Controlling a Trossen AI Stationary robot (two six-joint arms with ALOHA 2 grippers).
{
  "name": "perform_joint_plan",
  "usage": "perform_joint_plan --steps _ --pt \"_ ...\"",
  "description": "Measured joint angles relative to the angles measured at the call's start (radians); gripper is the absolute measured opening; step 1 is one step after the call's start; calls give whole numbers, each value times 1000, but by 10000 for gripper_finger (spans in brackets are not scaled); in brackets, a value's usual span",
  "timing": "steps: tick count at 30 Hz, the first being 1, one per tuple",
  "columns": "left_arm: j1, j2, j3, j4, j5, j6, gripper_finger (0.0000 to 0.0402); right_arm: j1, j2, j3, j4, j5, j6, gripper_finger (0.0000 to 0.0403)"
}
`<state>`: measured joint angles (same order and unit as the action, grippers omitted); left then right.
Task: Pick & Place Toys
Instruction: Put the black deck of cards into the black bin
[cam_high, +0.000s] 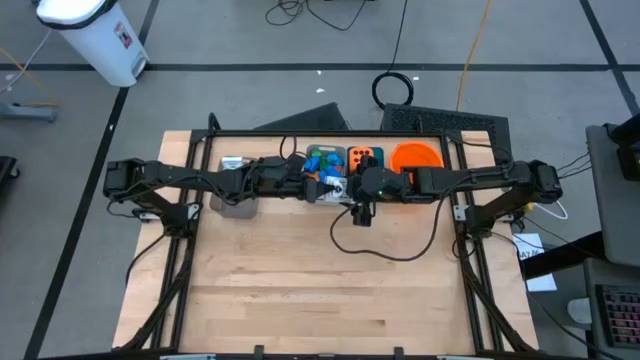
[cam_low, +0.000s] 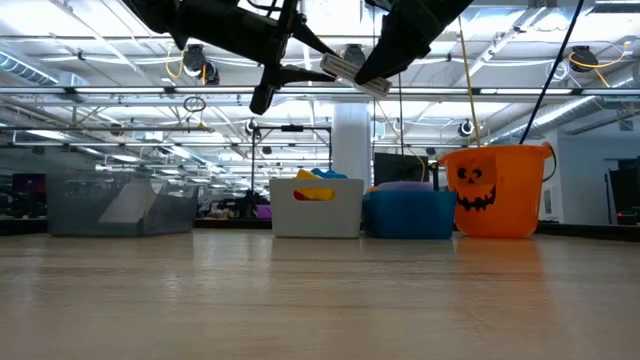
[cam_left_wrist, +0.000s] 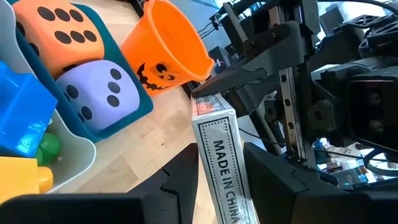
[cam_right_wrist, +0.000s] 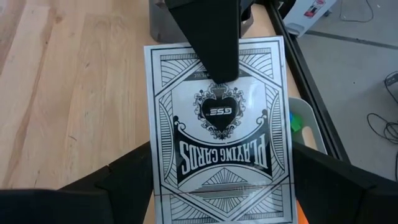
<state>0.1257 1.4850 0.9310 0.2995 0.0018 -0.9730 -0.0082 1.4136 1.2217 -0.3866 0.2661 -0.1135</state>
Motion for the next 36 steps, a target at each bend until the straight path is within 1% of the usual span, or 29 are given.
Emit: perform_joint_plan --steps 13,15,20,23,30,36 --pt "0 -1 0 -10 7 2 130 0 0 0 9 -4 -3 314" --pt "0 -1 0 -10 7 2 122 0 0 0 8 -5 -4 315" --pt "5 -1 0 -10 26 -16 79 1 0 0 9 3 -9 314" --pt "9 -1 0 -7 35 -13 77 1 0 0 10 2 -9 318" --pt "48 -1 6 18 153 37 81 2 -42 0 -1 -13 0 334" --pt "94 -3 4 0 236 51 77 2 -141 1 -35 -8 0 335"
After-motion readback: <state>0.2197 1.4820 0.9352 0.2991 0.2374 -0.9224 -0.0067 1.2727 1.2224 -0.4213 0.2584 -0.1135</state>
